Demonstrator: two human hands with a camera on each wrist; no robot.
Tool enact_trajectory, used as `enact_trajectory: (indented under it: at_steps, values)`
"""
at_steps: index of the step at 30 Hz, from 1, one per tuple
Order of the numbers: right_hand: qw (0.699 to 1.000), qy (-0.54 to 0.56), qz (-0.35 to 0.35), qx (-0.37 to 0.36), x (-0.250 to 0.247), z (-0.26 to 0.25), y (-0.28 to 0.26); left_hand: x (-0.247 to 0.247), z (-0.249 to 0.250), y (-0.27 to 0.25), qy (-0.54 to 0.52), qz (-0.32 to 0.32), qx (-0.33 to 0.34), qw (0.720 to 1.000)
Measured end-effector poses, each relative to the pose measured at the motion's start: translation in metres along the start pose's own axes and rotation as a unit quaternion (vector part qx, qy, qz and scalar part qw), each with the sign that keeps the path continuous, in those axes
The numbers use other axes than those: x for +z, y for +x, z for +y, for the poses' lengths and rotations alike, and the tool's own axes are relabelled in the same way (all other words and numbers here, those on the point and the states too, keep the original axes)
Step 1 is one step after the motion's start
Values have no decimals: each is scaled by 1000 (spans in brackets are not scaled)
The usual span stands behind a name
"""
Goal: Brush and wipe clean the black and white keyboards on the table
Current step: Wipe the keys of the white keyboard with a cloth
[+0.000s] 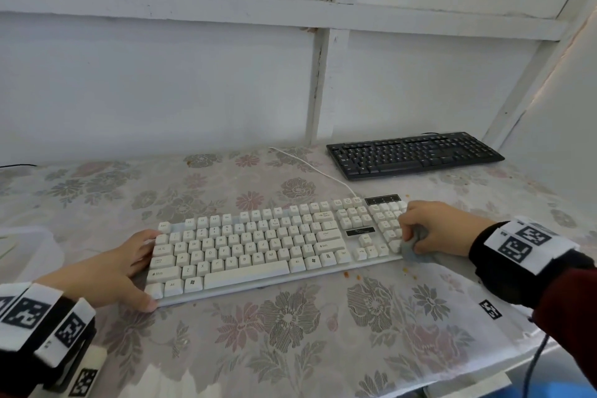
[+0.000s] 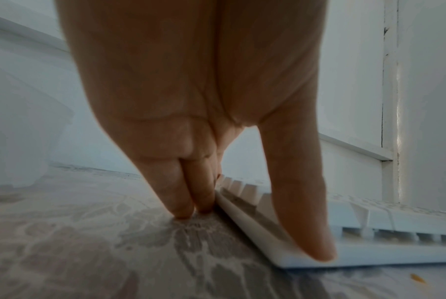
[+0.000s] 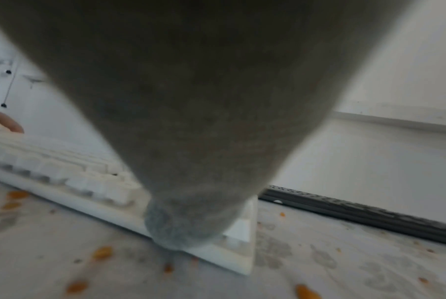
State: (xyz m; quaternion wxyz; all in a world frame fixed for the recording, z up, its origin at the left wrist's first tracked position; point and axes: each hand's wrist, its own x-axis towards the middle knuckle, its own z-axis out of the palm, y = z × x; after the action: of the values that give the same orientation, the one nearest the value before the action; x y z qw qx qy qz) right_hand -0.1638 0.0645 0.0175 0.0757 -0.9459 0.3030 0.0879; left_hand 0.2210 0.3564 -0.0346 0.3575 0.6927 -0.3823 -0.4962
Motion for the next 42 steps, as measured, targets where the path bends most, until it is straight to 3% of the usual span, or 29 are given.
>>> enact_trajectory:
  at_steps: [10, 14, 16, 20, 22, 25, 31, 42]
  values:
    - [997, -37, -34, 56, -6, 21, -6, -1, 1, -2, 16, -5, -10, 1000]
    - [992, -50, -32, 112, -12, 40, -16, -1, 2, -3, 33, -7, -16, 999]
    - [989, 1, 8, 146, -20, 48, -21, 0, 2, -3, 30, -4, -18, 999]
    - [954, 154, 175, 190, -31, 48, -13, 0, 1, -1, 34, 3, -18, 999]
    - [941, 168, 202, 213, -27, 48, 2, 0, 2, -1, 36, 6, -21, 999]
    - [933, 182, 185, 249, -16, 46, 27, 1, 2, -2, 29, 5, -25, 999]
    - [956, 116, 88, 256, -7, 30, 49, 0, 2, -3, 1, -2, -9, 1000]
    - [983, 30, -36, 176, -7, 35, 5, 0, 1, -2, 24, 8, -10, 1000]
